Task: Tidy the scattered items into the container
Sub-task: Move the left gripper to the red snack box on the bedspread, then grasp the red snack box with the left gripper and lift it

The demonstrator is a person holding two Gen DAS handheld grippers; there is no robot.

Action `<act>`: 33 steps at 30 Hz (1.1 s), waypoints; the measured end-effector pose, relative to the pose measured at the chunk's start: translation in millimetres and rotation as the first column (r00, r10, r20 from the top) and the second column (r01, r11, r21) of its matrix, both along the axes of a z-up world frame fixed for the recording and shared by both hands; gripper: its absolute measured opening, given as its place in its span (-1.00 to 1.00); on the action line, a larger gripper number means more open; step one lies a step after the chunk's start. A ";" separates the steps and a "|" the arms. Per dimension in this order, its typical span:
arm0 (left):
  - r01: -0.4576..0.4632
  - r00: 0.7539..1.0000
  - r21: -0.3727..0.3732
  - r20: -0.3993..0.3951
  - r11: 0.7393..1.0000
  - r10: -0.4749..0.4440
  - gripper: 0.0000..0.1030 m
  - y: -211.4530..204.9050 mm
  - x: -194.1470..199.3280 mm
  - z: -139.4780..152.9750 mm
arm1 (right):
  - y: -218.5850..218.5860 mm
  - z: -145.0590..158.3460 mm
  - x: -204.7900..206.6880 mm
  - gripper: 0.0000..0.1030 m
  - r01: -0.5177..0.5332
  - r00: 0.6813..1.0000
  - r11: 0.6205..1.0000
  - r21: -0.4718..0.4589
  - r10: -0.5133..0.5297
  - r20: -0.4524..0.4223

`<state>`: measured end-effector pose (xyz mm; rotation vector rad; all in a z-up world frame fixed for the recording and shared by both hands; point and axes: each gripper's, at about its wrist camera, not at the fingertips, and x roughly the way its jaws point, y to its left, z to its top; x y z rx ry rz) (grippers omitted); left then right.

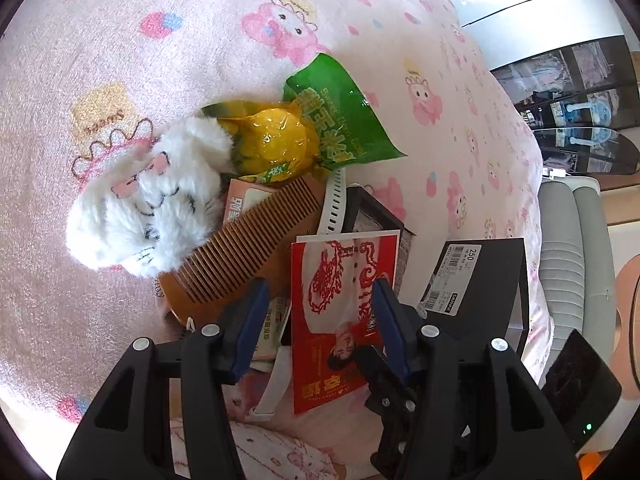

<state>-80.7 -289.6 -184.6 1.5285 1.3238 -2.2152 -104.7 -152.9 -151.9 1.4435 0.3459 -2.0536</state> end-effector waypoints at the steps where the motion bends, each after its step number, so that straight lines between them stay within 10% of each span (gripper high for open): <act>1: 0.009 1.000 0.002 0.000 1.000 -0.009 0.05 0.2 -2.0 -0.9 | 0.7 -4.7 -1.7 0.10 0.012 1.000 1.000 0.005 -0.012 0.006; 16: 0.010 0.999 -0.024 -0.041 1.000 -0.011 -0.31 -6.2 -22.1 -5.3 | -3.7 -31.7 0.5 0.17 0.049 0.996 0.999 -0.021 -0.047 0.071; 26: 0.037 0.996 -0.057 0.088 0.998 -0.032 -0.24 -9.4 -13.7 -12.2 | 1.7 -37.0 6.0 0.16 0.052 0.986 0.994 -0.095 -0.037 0.161; 33: 0.066 0.998 -0.093 0.027 0.994 -0.064 -0.27 -3.1 -5.6 4.2 | 9.8 -20.1 3.2 -0.20 0.091 0.987 0.984 -0.152 -0.068 0.148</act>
